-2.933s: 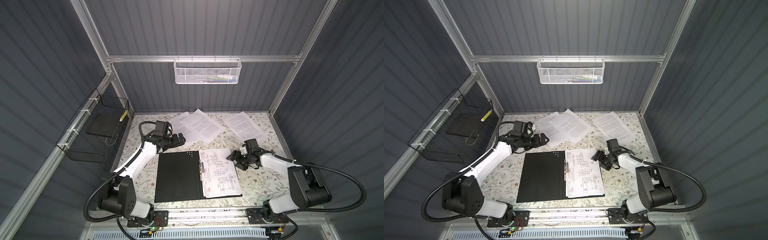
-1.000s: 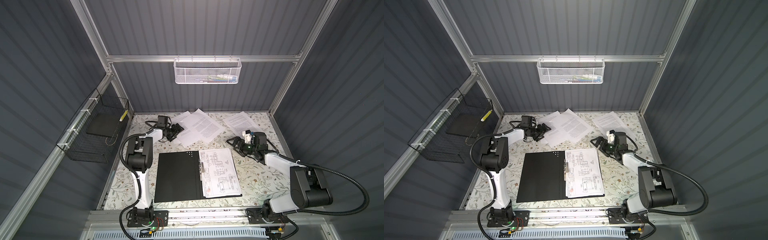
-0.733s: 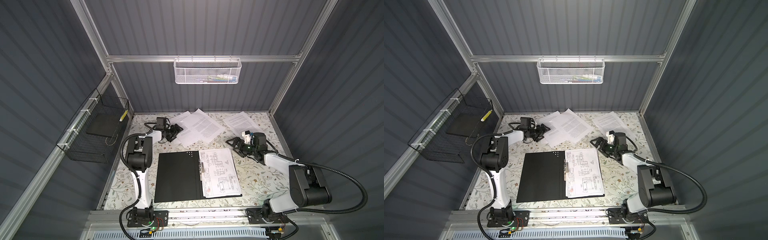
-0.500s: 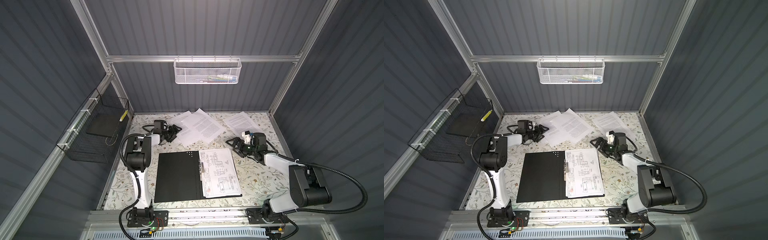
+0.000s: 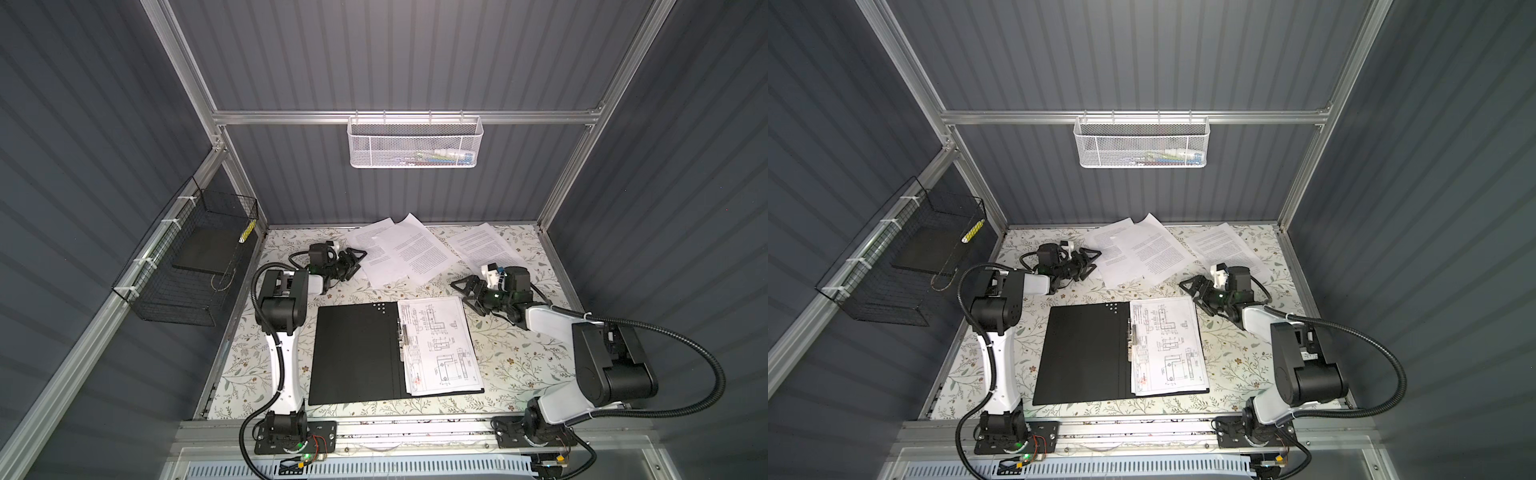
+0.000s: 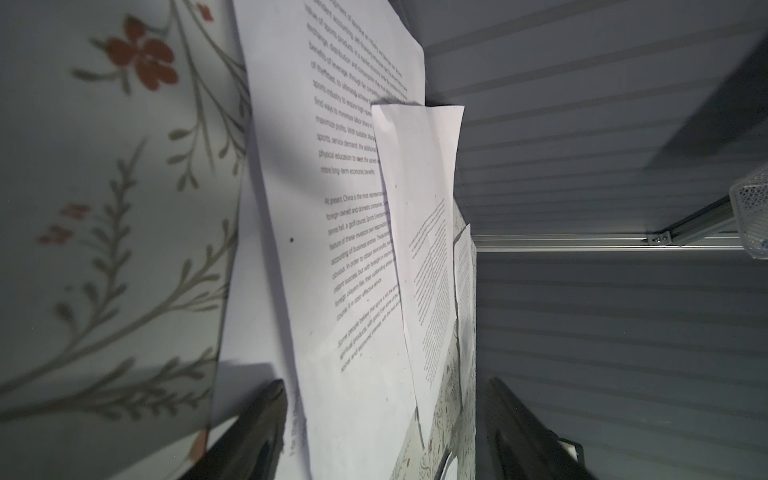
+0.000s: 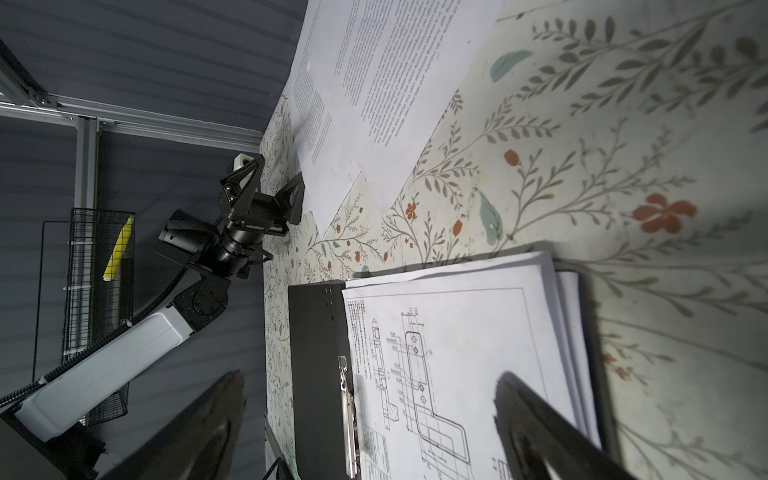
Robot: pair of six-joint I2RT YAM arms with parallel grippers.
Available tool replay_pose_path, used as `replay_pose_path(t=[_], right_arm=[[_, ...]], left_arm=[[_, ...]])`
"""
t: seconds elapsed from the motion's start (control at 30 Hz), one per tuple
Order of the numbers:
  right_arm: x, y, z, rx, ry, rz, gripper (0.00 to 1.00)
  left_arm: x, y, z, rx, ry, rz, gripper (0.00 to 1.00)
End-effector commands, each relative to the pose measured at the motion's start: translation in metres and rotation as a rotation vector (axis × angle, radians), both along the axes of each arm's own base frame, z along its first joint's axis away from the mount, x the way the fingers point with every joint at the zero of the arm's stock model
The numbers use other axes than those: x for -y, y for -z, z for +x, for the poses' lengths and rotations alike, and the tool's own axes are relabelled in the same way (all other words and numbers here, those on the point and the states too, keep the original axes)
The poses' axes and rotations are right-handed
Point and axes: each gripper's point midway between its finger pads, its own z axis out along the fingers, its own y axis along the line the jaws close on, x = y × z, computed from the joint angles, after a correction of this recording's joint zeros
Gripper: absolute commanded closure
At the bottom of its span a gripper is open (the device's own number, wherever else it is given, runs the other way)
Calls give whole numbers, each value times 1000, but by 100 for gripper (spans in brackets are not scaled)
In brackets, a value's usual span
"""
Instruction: Put the files into the folder
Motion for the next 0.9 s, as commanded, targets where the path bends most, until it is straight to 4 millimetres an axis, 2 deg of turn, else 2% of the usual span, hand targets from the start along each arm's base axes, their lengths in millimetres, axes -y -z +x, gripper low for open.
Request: replay_pose_path(t=[0.0, 0.27, 0.4, 0.47, 0.5, 0.53, 0.57, 0.77, 0.87], right_arm=[[-2, 0, 0, 2, -10, 27, 5], [-1, -2, 0, 13, -17, -1, 1], [-3, 1, -1, 3, -22, 13, 1], [-3, 2, -1, 2, -25, 18, 1], [-3, 3, -2, 0, -26, 18, 2], [-3, 3, -2, -1, -25, 17, 2], [-3, 3, -1, 1, -26, 18, 2], [-2, -2, -3, 24, -22, 15, 3], [4, -9, -4, 66, -1, -28, 1]], left_arm=[[10, 22, -4, -67, 26, -31, 24], [32, 12, 0, -38, 88, -52, 24], [41, -3, 4, 10, 100, -95, 24], [46, -4, 3, 11, 110, -100, 25], [49, -17, 11, 42, 111, -96, 25], [50, -16, 13, 38, 104, -87, 26], [49, -14, 14, 31, 95, -80, 29], [44, 3, 24, -29, 43, -49, 58], [41, 12, 27, -63, 18, -37, 76]])
